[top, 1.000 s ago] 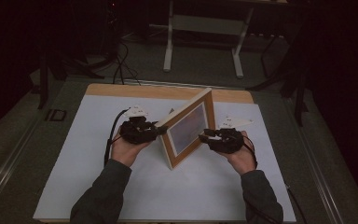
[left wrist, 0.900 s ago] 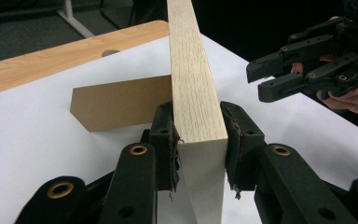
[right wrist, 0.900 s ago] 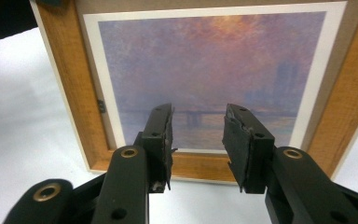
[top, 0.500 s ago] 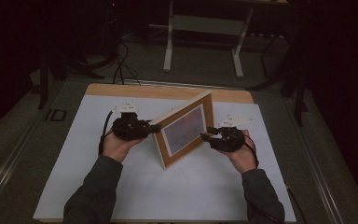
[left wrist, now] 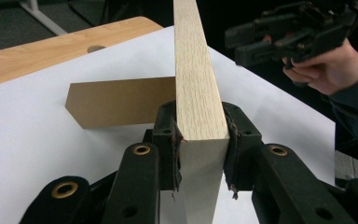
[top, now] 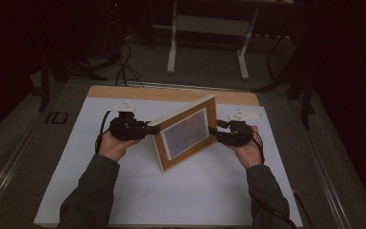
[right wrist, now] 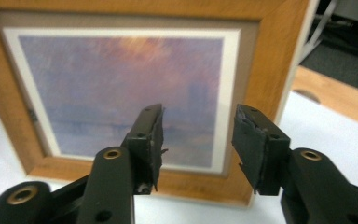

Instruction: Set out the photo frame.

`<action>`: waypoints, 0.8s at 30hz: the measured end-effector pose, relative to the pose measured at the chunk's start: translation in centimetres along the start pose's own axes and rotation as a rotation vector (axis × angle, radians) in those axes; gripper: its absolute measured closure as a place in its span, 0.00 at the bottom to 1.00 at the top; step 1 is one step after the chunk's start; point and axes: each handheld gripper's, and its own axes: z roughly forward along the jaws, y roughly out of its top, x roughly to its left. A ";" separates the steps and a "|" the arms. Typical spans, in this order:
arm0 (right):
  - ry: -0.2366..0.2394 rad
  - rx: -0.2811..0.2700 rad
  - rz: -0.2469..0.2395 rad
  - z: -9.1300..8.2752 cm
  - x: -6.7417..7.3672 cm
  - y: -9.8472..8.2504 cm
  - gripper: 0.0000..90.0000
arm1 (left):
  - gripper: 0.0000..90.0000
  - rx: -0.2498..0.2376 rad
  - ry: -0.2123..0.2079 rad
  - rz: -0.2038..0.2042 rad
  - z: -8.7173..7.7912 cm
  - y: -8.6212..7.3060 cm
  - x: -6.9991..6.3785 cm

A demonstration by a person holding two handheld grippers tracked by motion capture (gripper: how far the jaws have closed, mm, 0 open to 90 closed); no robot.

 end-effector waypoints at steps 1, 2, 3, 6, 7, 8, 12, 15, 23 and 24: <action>-0.005 -0.006 -0.004 0.0 -0.2 0.1 0.56 | 0.79 0.000 -0.006 0.000 0.0 0.0 0.1; -0.014 -0.005 -0.005 0.1 -0.4 0.2 0.56 | 0.79 0.003 -0.012 -0.001 -0.1 0.0 0.3; -0.020 -0.003 -0.002 0.1 -0.6 0.3 0.55 | 0.79 0.004 -0.016 0.000 -0.1 0.1 0.4; -0.036 -0.005 0.015 0.4 -1.3 0.6 0.55 | 0.79 0.002 -0.037 -0.001 -0.1 0.1 1.0; -0.037 -0.007 0.020 0.4 -1.5 0.7 0.55 | 0.79 -0.003 -0.048 -0.006 -0.1 0.1 1.3; -0.036 -0.014 0.032 0.5 -1.7 0.8 0.55 | 0.79 -0.005 -0.052 -0.008 -0.1 0.1 1.4; -0.042 -0.022 0.041 0.8 -2.2 1.3 0.55 | 0.79 0.002 -0.075 0.001 0.0 0.3 2.0; -0.049 -0.027 0.056 1.1 -2.6 1.5 0.54 | 0.79 0.019 -0.086 0.013 -0.1 0.5 2.1; -0.069 -0.007 0.056 1.8 -3.0 1.7 0.39 | 0.80 0.020 -0.137 0.017 0.3 0.6 2.4; -0.068 -0.005 0.057 1.9 -3.1 1.7 0.36 | 0.80 0.019 -0.125 0.017 0.3 0.6 2.3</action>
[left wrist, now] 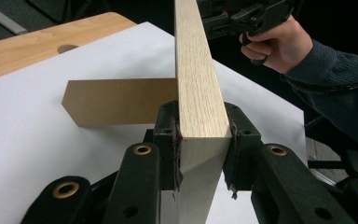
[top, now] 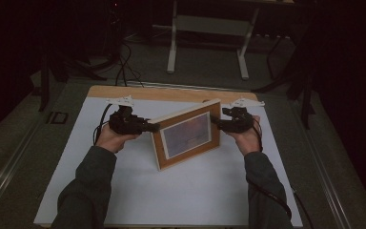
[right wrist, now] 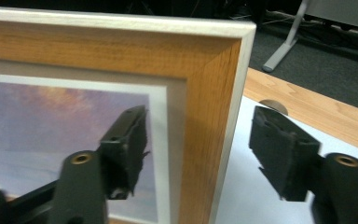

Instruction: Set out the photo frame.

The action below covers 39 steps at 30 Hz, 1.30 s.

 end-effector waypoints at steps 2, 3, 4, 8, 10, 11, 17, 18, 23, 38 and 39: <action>0.005 0.003 0.004 0.3 -0.2 0.2 0.33 | 0.74 0.004 0.039 -0.003 0.1 0.0 -0.4; 0.013 0.002 0.005 0.4 -0.2 0.2 0.32 | 0.68 0.008 0.059 0.003 0.2 0.0 -0.6; 0.017 0.000 0.006 0.5 -0.3 0.3 0.31 | 0.64 0.012 0.069 0.004 0.3 -0.1 -0.9; 0.050 -0.001 0.005 1.0 -0.4 0.7 0.27 | 0.60 0.057 0.126 0.014 1.1 -0.3 -1.7; 0.059 0.008 0.008 1.3 -0.5 0.9 0.25 | 0.61 0.069 0.146 0.012 1.2 -0.4 -2.0; 0.070 0.012 0.012 1.5 -0.6 1.0 0.24 | 0.63 0.077 0.146 0.013 1.2 -0.6 -2.1; 0.128 0.022 0.018 2.4 -1.1 1.2 0.22 | 0.79 0.089 0.121 0.005 0.9 -0.9 -1.5; 0.141 0.020 0.028 2.5 -1.2 1.2 0.22 | 0.79 0.086 0.106 0.000 0.9 -1.0 -1.4; 0.206 0.014 0.054 2.6 -1.6 0.6 0.32 | 0.80 0.078 0.064 -0.012 0.8 -1.0 -0.6; 0.204 -0.004 0.072 0.2 -0.9 -1.3 0.64 | 0.75 0.010 0.191 -0.073 0.3 -1.0 1.1; 0.204 -0.004 0.072 0.2 -0.9 -1.3 0.64 | 0.75 0.010 0.191 -0.073 0.3 -1.0 1.1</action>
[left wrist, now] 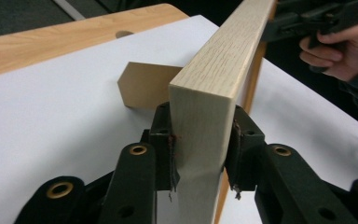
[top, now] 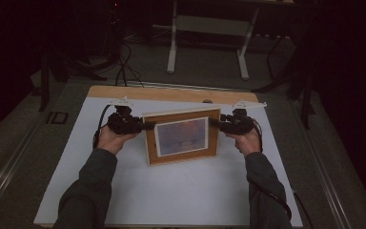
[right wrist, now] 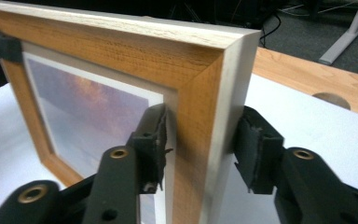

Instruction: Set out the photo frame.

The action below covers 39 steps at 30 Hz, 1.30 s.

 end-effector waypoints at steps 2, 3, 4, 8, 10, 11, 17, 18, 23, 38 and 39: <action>0.005 0.000 0.002 -0.6 0.1 -0.5 0.67 | 0.73 -0.013 0.001 -0.002 0.3 0.0 0.2; 0.005 0.000 0.002 -0.6 0.1 -0.5 0.67 | 0.72 -0.013 0.001 -0.002 0.3 0.0 0.2; 0.006 0.001 0.001 -0.7 0.2 -0.6 0.67 | 0.72 -0.013 0.001 -0.002 0.3 0.0 0.2; -0.003 0.000 0.008 -1.3 0.7 -1.0 0.69 | 0.70 -0.019 0.008 -0.004 0.5 0.2 0.4; -0.003 -0.007 0.011 -1.4 0.9 -1.2 0.69 | 0.69 -0.018 0.009 -0.001 0.5 0.2 0.4; 0.000 -0.011 0.012 -1.5 0.9 -1.3 0.69 | 0.68 -0.019 0.010 -0.001 0.6 0.2 0.4; 0.011 -0.017 0.010 -1.7 1.1 -1.7 0.69 | 0.67 -0.029 0.005 -0.011 0.7 0.1 0.7; 0.011 -0.017 0.010 -1.7 1.1 -1.7 0.69 | 0.67 -0.029 0.005 -0.011 0.7 0.1 0.7; 0.001 -0.015 0.007 -1.6 1.2 -1.5 0.68 | 0.66 -0.027 0.013 -0.019 0.6 0.1 0.5; -0.017 -0.029 0.004 -3.1 1.3 -2.0 0.50 | 0.48 -0.062 0.039 -0.038 -1.5 -0.7 0.3; -0.018 -0.030 0.007 -3.2 1.3 -2.1 0.50 | 0.48 -0.070 0.040 -0.037 -1.8 -0.8 0.3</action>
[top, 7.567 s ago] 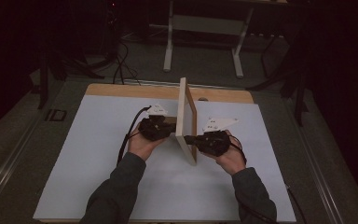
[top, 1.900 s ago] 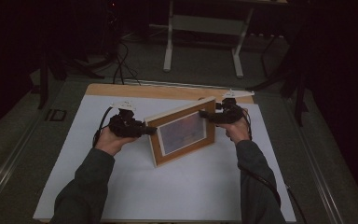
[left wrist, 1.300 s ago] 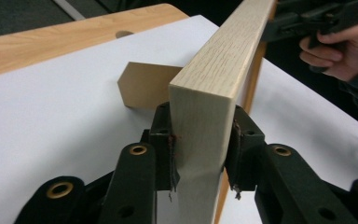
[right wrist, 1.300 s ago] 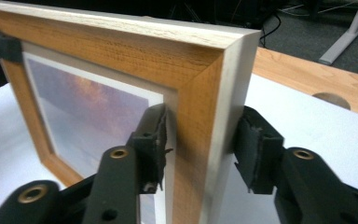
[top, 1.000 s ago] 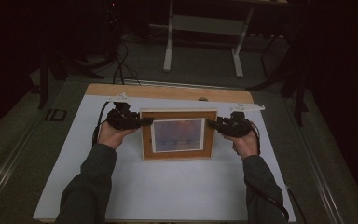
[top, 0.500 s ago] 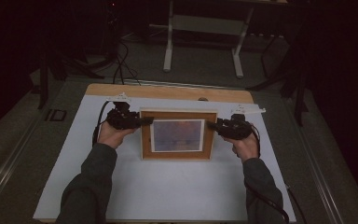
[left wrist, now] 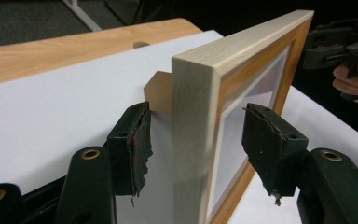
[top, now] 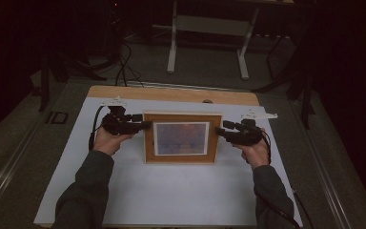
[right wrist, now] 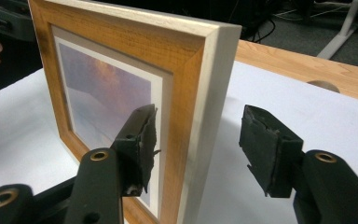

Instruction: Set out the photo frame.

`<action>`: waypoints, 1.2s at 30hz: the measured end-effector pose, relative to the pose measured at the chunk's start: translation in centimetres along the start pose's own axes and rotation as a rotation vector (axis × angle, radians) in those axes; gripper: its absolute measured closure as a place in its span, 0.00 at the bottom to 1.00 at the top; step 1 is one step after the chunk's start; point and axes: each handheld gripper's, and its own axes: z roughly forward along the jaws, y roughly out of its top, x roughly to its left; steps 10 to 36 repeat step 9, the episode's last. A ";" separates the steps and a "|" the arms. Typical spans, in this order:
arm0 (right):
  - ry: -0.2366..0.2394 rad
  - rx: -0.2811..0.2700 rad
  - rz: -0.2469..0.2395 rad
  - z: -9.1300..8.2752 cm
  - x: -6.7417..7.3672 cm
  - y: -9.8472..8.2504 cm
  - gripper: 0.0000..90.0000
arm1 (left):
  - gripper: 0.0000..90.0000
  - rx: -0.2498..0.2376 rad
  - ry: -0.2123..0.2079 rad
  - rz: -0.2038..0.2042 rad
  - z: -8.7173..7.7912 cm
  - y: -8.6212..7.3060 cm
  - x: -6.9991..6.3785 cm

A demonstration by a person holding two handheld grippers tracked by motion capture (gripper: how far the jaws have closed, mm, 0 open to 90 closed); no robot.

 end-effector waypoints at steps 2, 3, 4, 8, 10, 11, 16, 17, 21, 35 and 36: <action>-0.002 -0.002 0.006 -0.3 0.0 -0.2 0.49 | 0.47 -0.016 0.000 0.001 -0.6 -0.2 -0.1; -0.003 -0.001 0.004 -0.4 0.0 -0.3 0.48 | 0.47 -0.018 0.005 0.005 -1.0 -0.3 -0.1; -0.003 -0.001 0.004 -0.4 0.0 -0.3 0.48 | 0.47 -0.018 0.005 0.005 -1.0 -0.3 -0.1; -0.019 0.009 0.006 -1.2 -0.2 -1.2 0.46 | 0.47 -0.022 0.077 -0.014 -2.5 -1.4 -0.2; -0.019 0.009 0.006 -1.2 -0.2 -1.2 0.46 | 0.47 -0.022 0.077 -0.014 -2.5 -1.4 -0.2; -0.019 0.009 0.006 -1.2 -0.2 -1.2 0.46 | 0.47 -0.022 0.077 -0.014 -2.5 -1.4 -0.2; -0.019 0.009 0.006 -1.2 -0.2 -1.2 0.46 | 0.47 -0.022 0.077 -0.014 -2.5 -1.4 -0.2; -0.019 0.009 0.006 -1.2 -0.2 -1.2 0.46 | 0.47 -0.022 0.077 -0.014 -2.5 -1.4 -0.2; -0.019 0.009 0.006 -1.2 -0.2 -1.2 0.46 | 0.47 -0.022 0.077 -0.014 -2.5 -1.4 -0.2; -0.019 0.009 0.006 -1.2 -0.2 -1.2 0.46 | 0.47 -0.022 0.077 -0.014 -2.5 -1.4 -0.2; -0.019 0.009 0.006 -1.2 -0.2 -1.2 0.46 | 0.47 -0.022 0.077 -0.014 -2.5 -1.4 -0.2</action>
